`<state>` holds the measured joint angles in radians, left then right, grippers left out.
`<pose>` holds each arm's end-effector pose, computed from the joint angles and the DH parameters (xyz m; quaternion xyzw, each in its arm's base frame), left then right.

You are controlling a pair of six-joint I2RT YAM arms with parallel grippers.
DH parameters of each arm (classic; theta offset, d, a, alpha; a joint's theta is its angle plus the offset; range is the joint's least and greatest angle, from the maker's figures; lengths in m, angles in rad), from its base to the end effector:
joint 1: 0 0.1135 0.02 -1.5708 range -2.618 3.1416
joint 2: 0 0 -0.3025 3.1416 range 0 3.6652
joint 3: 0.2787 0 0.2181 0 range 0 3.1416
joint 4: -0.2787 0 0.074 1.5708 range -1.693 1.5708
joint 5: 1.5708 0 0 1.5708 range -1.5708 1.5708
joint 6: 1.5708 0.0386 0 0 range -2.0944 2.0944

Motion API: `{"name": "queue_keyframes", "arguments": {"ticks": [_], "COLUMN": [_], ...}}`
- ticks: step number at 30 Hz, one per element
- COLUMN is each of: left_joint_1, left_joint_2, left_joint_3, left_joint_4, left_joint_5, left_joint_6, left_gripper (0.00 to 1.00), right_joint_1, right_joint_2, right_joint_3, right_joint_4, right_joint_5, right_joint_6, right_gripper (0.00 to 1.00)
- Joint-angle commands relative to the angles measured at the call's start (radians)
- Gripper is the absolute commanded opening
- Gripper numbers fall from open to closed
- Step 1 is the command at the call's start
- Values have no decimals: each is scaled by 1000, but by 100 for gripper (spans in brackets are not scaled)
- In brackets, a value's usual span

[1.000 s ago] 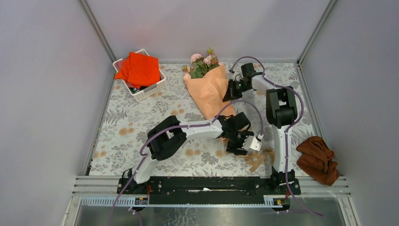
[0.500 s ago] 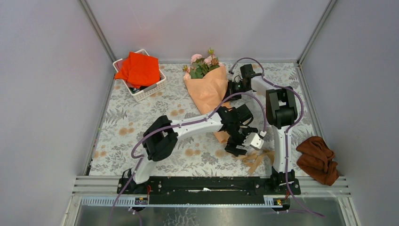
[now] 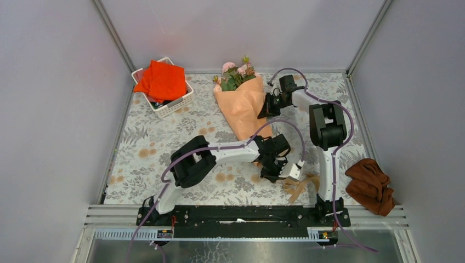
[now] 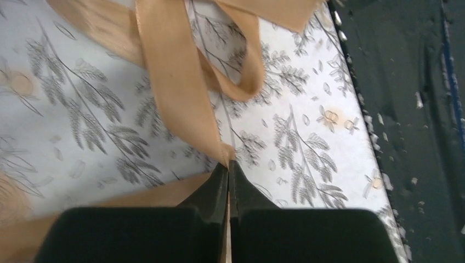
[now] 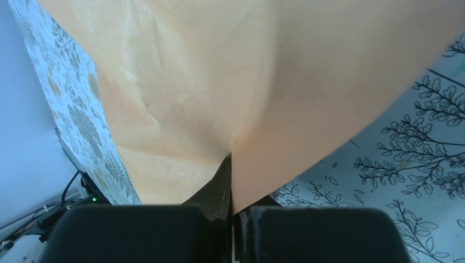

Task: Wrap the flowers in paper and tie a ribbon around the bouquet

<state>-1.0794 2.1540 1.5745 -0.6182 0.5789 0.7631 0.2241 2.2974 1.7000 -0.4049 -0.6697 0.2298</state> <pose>0.1860 -0.3923 0.2024 0.7820 0.5274 -0.3050 0.1314 0.4668 0.1310 0.1834 -0.0896 0.9068 0.3669 0.1871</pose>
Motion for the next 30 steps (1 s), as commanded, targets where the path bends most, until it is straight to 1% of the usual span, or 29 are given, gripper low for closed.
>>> {"name": "queue_keyframes", "arguments": {"ticks": [1,3,6,8,11,14,18,19,21,25,27,30], "left_joint_1": [-7,-8,-10,-11,4,59,148,180,281,510,605,731], "left_joint_2": [-100,-158,-228,-251,-268,-272,-307,-319,-323,-212,-157,-106], "left_joint_3": [-108,-144,-177,-235,-355,-410,-447,-453,-455,-385,-351,-308], "left_joint_4": [20,-11,-122,-187,-249,-354,-470,-473,-425,-315,-258,-150], "left_joint_5": [12,14,50,59,-15,-67,-43,-35,-3,33,79,102], "left_joint_6": [-36,-62,-104,-104,-68,-45,-26,-31,-83,-266,-349,-510], "left_gripper": [0,0,0,0,0,0,0,0,0,0,0,0], "right_joint_1": [11,11,12,11,12,12,12,12,12,12,12,12], "right_joint_2": [-95,-112,-144,-161,-181,-189,-216,-223,-234,-265,-278,-312], "right_joint_3": [1,2,4,6,-10,-26,-50,-51,-58,-100,-96,-107], "right_joint_4": [76,81,71,58,52,45,72,73,69,84,71,43], "right_joint_5": [22,24,30,32,42,46,36,37,37,10,9,17], "right_joint_6": [93,121,161,179,184,194,229,234,242,269,264,254], "right_gripper": [0,0,0,0,0,0,0,0,0,0,0,0]}}
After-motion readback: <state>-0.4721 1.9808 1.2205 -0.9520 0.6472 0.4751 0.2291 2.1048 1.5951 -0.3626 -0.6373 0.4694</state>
